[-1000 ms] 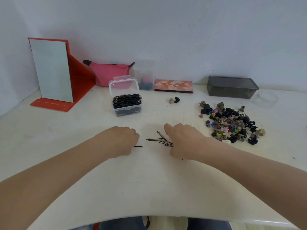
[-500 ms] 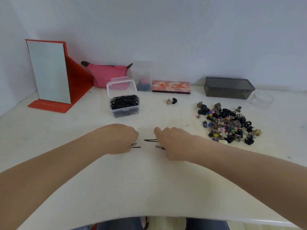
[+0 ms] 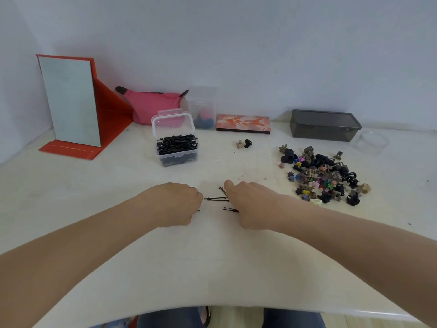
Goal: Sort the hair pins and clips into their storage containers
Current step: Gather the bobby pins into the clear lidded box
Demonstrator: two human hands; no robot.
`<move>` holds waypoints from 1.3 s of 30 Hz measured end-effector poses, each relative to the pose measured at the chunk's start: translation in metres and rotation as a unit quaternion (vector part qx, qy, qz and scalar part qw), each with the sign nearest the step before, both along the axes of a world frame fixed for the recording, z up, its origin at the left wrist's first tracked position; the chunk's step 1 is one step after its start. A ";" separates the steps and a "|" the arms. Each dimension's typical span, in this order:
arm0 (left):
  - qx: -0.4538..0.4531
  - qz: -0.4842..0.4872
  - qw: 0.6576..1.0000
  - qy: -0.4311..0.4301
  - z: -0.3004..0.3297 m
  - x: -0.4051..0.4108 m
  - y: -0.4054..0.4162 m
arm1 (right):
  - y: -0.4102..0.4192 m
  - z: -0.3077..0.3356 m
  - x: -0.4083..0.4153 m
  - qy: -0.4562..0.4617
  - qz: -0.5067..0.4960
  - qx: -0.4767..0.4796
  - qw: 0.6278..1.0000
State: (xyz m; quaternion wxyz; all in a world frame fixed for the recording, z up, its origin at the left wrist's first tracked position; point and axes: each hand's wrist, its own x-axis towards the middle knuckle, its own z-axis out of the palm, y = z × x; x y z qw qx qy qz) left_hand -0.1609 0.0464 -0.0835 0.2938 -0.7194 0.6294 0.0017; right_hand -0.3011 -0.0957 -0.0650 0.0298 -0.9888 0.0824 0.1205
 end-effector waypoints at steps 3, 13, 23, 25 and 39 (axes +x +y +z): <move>0.004 -0.006 1.000 -0.011 0.000 -0.001 -0.001 | 0.000 0.000 -0.001 -0.002 -0.009 0.003 1.000; -0.003 0.016 1.000 0.008 -0.001 0.001 0.000 | -0.001 -0.004 -0.001 0.009 -0.032 0.024 0.999; -0.013 0.040 0.997 0.071 0.013 0.015 0.005 | -0.037 0.044 0.052 -0.047 -0.048 0.138 0.988; -0.043 0.067 0.992 0.100 0.021 0.022 0.009 | -0.040 0.060 0.080 -0.079 -0.027 0.123 0.989; -0.311 0.114 0.905 0.268 0.044 0.118 0.009 | -0.031 0.053 0.237 -0.079 0.094 0.052 0.991</move>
